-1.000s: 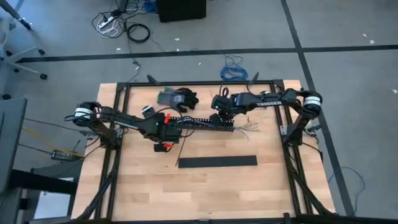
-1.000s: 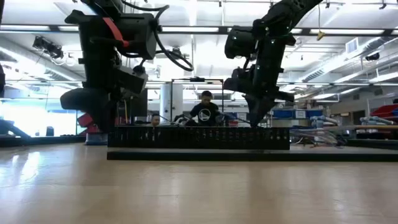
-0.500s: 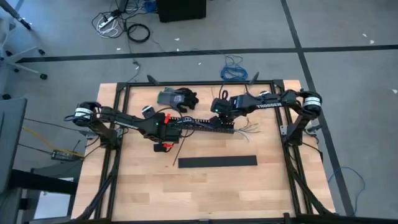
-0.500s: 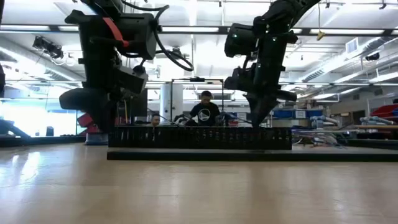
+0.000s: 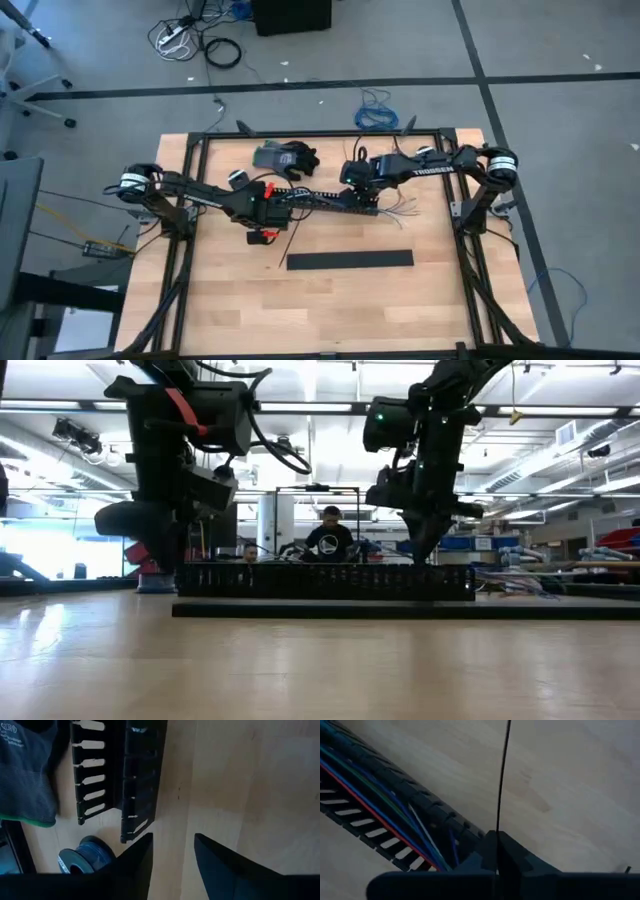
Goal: Ziptie cables
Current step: Put the ziptied wire cables into the black cable duct
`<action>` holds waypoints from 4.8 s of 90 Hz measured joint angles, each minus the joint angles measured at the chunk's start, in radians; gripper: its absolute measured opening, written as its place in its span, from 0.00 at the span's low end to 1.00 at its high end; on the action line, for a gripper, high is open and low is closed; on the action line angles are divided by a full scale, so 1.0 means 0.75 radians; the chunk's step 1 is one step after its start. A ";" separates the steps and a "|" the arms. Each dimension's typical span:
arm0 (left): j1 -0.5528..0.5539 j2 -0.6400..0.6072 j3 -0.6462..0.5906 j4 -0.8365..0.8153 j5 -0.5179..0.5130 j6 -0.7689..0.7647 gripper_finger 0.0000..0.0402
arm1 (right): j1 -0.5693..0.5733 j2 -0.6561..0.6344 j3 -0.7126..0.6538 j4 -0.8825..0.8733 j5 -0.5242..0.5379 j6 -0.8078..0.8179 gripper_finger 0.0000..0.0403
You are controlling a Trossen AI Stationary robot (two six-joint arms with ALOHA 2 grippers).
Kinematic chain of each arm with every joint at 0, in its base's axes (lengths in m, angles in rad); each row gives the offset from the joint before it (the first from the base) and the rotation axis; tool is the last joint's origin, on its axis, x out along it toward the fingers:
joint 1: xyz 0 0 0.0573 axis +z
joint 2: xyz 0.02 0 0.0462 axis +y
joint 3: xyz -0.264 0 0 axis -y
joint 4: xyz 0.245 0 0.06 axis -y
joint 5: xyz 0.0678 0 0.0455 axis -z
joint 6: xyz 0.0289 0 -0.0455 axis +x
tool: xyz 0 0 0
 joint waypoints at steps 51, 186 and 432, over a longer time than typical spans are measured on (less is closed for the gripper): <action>0.001 0.000 0.000 0.002 0.003 -0.001 0.34 | 0.030 0.000 0.001 -0.044 0.043 0.027 0.00; 0.001 0.000 -0.001 0.004 0.005 -0.002 0.34 | 0.029 0.138 -0.027 0.036 0.061 0.023 0.00; -0.001 -0.500 -0.213 0.024 -0.065 -0.072 0.34 | 0.086 0.179 0.781 0.015 -0.055 -0.923 0.76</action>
